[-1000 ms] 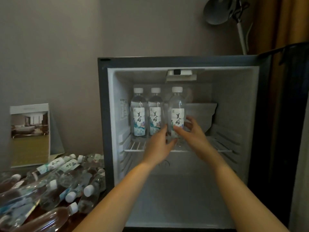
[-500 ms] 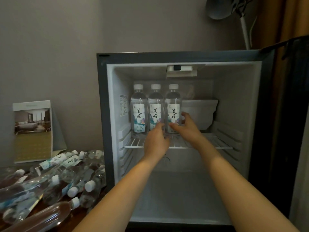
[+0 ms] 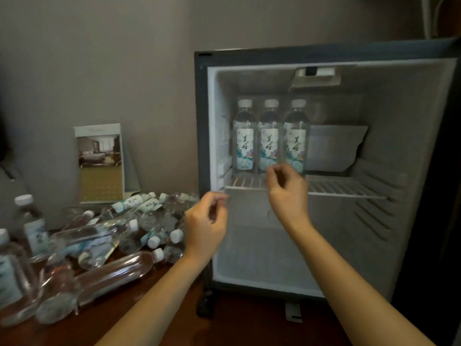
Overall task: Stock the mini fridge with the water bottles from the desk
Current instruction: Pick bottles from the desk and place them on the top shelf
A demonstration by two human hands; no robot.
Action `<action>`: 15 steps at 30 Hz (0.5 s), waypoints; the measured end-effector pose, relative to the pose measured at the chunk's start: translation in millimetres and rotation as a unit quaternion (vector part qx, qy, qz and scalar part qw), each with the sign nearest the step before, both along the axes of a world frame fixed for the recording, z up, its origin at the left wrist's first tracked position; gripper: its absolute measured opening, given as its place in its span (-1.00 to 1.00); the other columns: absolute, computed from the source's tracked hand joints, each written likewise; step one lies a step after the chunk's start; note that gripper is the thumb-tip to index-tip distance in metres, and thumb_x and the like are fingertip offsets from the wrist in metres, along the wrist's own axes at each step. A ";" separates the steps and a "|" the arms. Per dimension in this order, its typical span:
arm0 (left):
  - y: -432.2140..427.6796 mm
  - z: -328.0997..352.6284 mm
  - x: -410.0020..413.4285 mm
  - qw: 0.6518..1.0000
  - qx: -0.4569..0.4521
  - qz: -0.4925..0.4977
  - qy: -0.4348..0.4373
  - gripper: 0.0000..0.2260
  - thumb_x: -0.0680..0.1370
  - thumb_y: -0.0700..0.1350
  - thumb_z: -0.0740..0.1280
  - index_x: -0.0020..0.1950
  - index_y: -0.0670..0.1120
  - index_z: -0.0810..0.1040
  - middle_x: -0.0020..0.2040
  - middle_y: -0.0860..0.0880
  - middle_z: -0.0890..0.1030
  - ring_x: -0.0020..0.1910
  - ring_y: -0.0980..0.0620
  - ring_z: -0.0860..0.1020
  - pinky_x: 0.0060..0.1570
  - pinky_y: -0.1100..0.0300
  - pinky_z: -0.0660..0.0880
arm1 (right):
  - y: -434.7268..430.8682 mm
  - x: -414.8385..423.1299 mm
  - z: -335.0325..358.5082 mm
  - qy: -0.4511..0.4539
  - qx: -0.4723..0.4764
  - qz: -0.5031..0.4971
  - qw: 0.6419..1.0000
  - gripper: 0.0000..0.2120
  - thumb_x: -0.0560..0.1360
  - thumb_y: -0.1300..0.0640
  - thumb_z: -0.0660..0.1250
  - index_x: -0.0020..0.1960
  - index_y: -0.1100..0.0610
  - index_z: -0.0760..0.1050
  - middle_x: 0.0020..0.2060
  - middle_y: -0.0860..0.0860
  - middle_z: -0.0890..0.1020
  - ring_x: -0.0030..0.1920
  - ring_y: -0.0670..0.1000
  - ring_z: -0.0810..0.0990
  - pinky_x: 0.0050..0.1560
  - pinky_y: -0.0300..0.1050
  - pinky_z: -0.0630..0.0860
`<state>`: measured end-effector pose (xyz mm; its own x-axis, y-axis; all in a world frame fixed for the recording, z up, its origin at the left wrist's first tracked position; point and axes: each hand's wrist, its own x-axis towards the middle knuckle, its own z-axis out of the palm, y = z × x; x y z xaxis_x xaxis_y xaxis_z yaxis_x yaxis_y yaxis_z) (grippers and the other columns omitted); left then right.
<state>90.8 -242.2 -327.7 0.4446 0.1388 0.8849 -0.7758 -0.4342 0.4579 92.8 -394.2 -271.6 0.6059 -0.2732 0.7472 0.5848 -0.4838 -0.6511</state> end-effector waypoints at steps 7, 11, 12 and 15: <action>105.4 -66.5 9.4 0.953 -0.038 0.111 0.279 -0.85 0.55 -0.22 0.26 0.08 -0.05 0.51 -0.06 -0.06 0.61 -0.19 0.07 0.55 -0.24 0.20 0.48 | 97.2 -15.0 -74.1 0.136 -0.077 0.165 0.974 -0.83 0.51 0.09 0.25 -0.25 0.04 0.50 -0.41 0.07 0.57 -0.30 0.10 0.59 -0.18 0.12 0.54; 127.2 -83.2 32.2 0.912 0.028 0.092 0.398 -0.71 0.56 -0.14 0.25 0.29 -0.10 0.39 0.06 -0.13 0.57 -0.02 -0.11 0.56 -0.10 0.11 0.47 | 134.5 -4.2 -108.2 0.256 -0.211 0.189 0.924 -0.80 0.54 0.14 0.21 0.08 0.12 0.56 -0.08 0.12 0.66 -0.02 0.10 0.61 0.01 -0.07 0.51; 128.9 -83.3 37.3 0.902 0.041 0.080 0.421 -0.68 0.57 -0.11 0.25 0.31 -0.08 0.37 0.07 -0.14 0.55 0.01 -0.14 0.56 -0.03 0.03 0.51 | 139.4 -1.6 -114.3 0.286 -0.238 0.192 0.908 -0.74 0.56 0.17 0.19 0.21 0.15 0.50 0.04 0.12 0.64 0.08 0.09 0.58 0.05 -0.13 0.46; 125.7 -76.4 54.4 0.883 0.029 0.026 0.467 -0.62 0.59 0.00 0.21 0.38 -0.06 0.32 0.15 -0.17 0.54 -0.01 -0.12 0.58 0.01 -0.04 0.55 | 148.1 4.5 -126.7 0.334 -0.235 0.210 0.888 -0.63 0.56 0.24 0.14 0.36 0.17 0.35 0.16 0.11 0.58 0.15 0.08 0.55 0.01 -0.19 0.41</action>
<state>145.2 -116.5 -404.1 0.9790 0.1472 0.1410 -0.0487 -0.5024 0.8633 97.3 -246.1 -398.3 0.9315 0.3292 0.1549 0.3379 -0.6248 -0.7039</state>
